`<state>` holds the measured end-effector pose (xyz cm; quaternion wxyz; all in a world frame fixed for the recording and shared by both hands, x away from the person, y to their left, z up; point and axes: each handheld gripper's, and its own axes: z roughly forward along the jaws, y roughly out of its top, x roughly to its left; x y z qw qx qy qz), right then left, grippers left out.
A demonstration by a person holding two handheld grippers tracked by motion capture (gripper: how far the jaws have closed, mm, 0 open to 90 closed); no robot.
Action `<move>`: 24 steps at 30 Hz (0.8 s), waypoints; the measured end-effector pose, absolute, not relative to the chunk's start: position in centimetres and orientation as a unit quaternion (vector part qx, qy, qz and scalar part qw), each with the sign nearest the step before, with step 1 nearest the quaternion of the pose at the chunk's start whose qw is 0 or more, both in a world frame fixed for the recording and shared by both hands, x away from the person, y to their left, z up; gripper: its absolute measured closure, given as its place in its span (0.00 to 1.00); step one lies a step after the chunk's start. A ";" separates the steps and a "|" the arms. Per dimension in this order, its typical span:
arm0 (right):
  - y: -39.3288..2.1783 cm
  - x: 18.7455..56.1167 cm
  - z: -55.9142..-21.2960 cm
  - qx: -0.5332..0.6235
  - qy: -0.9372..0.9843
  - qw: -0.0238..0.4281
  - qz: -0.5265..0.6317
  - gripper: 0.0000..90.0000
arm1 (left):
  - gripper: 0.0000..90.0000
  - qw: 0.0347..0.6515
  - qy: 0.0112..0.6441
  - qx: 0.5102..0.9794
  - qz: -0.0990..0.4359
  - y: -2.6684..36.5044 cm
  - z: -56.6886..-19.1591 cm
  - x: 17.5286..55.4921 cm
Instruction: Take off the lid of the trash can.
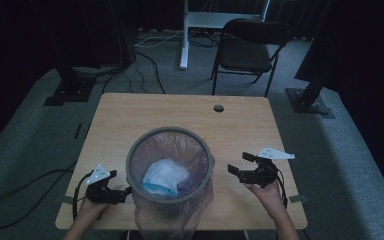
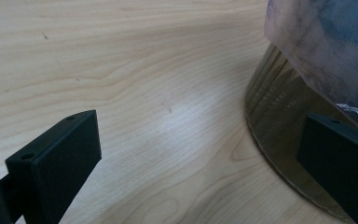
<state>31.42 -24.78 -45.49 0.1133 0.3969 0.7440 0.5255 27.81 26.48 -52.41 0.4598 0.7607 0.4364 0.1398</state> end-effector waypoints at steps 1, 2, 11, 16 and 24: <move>-25.0 31.4 -45.1 0.389 0.746 0.107 0.529 0.20 | 0.00 0.461 0.435 0.761 0.138 26.5 -52.5 27.8; -25.1 31.4 -44.7 0.381 0.749 0.101 0.533 0.21 | 0.00 0.459 0.433 0.763 0.140 26.6 -52.6 27.8; -24.5 31.5 -40.0 0.308 0.751 0.121 0.572 0.31 | 0.00 0.460 0.429 0.764 0.145 27.2 -52.9 27.5; -23.2 32.0 -37.2 0.271 0.758 0.128 0.579 0.32 | 0.00 0.460 0.426 0.766 0.143 27.1 -53.1 27.3; -20.7 33.2 -34.1 0.219 0.767 0.105 0.594 0.35 | 0.00 0.468 0.422 0.764 0.138 27.0 -53.2 27.2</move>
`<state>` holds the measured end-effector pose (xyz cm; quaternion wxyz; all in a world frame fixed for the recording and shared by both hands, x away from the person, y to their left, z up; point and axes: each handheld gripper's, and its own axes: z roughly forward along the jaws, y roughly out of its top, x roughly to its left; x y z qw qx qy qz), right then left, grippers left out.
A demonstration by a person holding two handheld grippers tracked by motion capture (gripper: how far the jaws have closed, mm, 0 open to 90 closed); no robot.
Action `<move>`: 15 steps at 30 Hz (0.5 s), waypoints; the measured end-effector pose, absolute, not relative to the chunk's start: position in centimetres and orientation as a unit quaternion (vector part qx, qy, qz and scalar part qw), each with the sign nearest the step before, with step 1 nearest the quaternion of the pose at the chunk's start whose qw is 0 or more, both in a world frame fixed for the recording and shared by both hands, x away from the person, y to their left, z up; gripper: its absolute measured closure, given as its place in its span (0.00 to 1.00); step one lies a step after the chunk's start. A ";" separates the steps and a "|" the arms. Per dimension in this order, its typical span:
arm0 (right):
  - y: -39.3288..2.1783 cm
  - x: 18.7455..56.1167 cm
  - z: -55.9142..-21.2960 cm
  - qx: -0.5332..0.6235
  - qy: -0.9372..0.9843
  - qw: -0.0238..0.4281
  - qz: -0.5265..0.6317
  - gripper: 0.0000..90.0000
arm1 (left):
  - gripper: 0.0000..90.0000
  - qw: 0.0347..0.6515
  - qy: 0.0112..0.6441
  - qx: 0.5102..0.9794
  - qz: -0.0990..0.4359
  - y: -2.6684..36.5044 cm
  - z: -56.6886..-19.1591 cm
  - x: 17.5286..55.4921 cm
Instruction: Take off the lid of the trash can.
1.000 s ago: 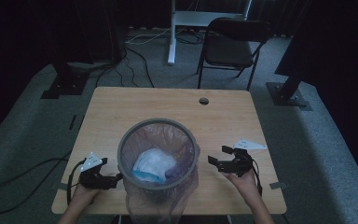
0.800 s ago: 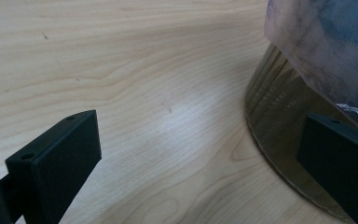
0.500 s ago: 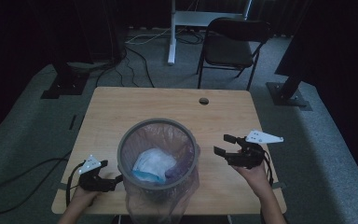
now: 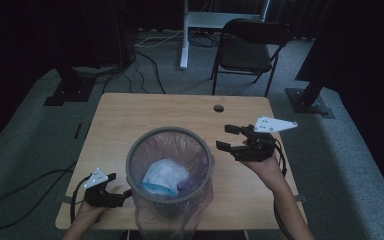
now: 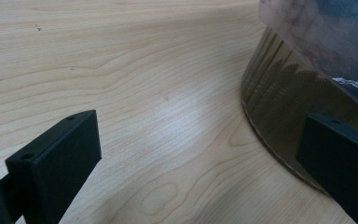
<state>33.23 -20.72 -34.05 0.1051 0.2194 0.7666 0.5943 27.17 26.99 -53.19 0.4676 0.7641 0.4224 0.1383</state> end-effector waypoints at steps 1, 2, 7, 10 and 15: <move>-20.3 33.5 -33.7 0.210 0.769 0.098 0.595 0.36 | 0.00 0.467 0.421 0.766 0.137 26.9 -53.2 27.2; -19.8 33.6 -33.3 0.203 0.770 0.097 0.597 0.36 | 0.00 0.466 0.421 0.766 0.138 26.8 -53.2 27.2; -17.3 34.8 -32.2 0.176 0.786 0.067 0.588 0.38 | 0.00 0.467 0.415 0.769 0.136 26.6 -53.2 27.2; -15.8 35.7 -32.2 0.161 0.802 0.049 0.573 0.44 | 0.00 0.471 0.416 0.766 0.135 26.7 -53.1 27.2; -13.7 37.2 -32.2 0.158 0.830 0.033 0.533 0.59 | 0.00 0.475 0.418 0.763 0.136 26.8 -53.1 27.3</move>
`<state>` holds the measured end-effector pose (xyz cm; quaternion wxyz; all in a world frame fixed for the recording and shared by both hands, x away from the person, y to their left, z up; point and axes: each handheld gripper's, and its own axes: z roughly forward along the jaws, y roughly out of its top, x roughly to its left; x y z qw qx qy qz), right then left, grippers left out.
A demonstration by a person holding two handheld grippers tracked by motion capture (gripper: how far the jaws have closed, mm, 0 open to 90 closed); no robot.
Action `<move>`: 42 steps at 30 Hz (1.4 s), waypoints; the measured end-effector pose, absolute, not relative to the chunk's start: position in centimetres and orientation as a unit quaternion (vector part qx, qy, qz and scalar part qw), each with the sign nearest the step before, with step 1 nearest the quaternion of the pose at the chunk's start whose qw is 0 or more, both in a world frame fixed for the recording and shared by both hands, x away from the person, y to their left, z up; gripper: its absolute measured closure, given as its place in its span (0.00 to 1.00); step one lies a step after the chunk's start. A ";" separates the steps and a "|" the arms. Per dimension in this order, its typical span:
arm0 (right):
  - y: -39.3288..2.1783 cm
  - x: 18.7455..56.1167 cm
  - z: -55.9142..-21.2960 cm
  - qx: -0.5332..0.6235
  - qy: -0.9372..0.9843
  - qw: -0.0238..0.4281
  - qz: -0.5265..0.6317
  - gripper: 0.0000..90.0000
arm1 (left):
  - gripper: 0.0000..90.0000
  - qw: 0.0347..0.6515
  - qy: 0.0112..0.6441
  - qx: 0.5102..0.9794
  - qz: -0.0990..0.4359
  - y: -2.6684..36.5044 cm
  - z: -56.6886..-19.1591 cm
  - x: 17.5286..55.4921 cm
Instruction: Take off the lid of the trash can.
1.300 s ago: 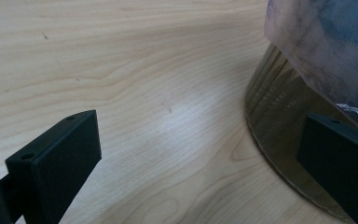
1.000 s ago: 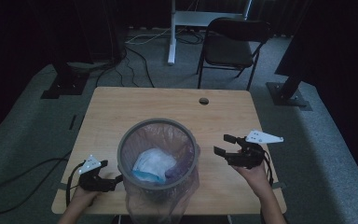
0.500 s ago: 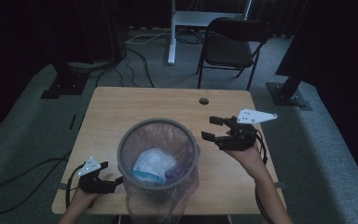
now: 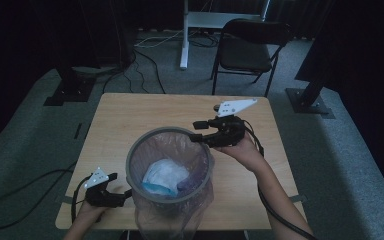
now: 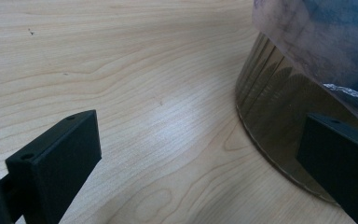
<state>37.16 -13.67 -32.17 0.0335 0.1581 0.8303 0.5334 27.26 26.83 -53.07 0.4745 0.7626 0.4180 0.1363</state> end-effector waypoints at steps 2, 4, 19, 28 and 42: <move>-12.9 37.7 -32.1 0.156 0.840 0.031 0.519 0.63 | 0.00 0.476 0.417 0.762 0.137 26.7 -53.0 27.3; -12.1 38.2 -32.1 0.153 0.849 0.028 0.505 0.67 | 0.00 0.476 0.415 0.763 0.137 26.7 -53.0 27.3; -9.8 38.1 -31.8 0.156 0.888 0.049 0.430 0.85 | 0.00 0.481 0.414 0.761 0.132 26.5 -52.8 27.2; -9.5 38.0 -31.7 0.165 0.889 0.060 0.424 0.88 | 0.00 0.481 0.416 0.761 0.131 26.5 -52.9 27.2; -10.3 38.1 -29.9 0.185 0.862 0.063 0.468 0.91 | 0.00 0.485 0.417 0.758 0.130 26.7 -52.8 27.2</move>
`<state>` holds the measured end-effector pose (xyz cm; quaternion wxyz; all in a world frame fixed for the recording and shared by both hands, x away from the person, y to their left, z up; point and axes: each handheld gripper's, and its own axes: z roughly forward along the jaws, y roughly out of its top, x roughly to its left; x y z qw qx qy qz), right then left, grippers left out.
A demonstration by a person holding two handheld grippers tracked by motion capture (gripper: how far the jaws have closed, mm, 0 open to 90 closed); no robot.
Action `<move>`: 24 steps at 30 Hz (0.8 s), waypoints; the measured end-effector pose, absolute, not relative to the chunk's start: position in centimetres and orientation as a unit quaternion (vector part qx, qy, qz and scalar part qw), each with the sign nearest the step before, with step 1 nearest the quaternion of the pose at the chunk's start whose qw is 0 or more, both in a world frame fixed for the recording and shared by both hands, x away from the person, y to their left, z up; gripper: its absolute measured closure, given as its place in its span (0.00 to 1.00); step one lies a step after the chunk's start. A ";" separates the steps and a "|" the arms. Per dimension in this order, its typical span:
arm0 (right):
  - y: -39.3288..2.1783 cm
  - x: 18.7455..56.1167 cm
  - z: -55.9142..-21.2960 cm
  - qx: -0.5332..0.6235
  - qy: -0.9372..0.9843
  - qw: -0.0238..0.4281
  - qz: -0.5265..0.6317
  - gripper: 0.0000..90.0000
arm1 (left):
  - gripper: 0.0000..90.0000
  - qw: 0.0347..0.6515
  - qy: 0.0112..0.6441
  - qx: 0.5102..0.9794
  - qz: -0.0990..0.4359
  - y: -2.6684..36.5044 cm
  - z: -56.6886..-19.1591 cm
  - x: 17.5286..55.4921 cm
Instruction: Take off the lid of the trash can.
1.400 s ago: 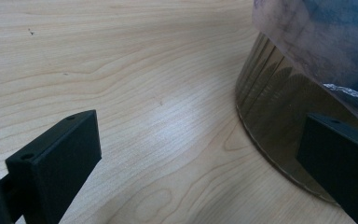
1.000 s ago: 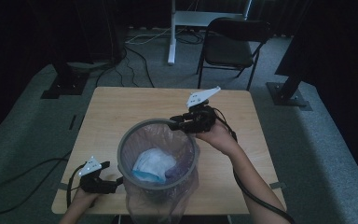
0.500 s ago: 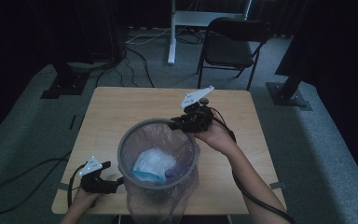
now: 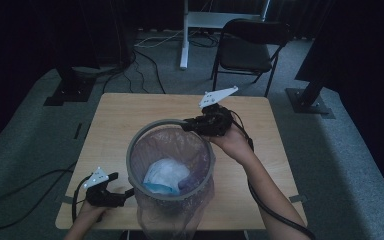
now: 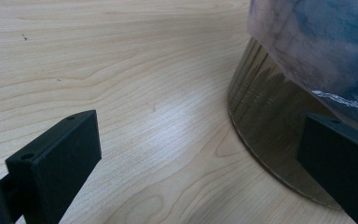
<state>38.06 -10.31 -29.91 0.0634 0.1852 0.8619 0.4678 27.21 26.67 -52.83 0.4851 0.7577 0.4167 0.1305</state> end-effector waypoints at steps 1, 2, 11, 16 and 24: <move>-10.4 38.1 -29.9 0.189 0.861 0.064 0.468 0.91 | 0.00 0.486 0.417 0.757 0.131 26.7 -52.8 27.2; -10.4 38.1 -29.8 0.191 0.860 0.063 0.470 0.91 | 0.00 0.486 0.416 0.757 0.131 26.7 -52.8 27.2; -11.1 38.2 -29.1 0.207 0.839 0.034 0.502 0.92 | 0.00 0.485 0.415 0.759 0.130 26.6 -52.9 27.2; -12.2 38.0 -28.3 0.214 0.824 0.032 0.524 0.92 | 0.00 0.486 0.415 0.758 0.129 26.6 -52.9 27.2; -13.8 37.6 -27.4 0.228 0.811 0.049 0.536 0.92 | 0.00 0.485 0.415 0.759 0.129 26.6 -52.9 27.3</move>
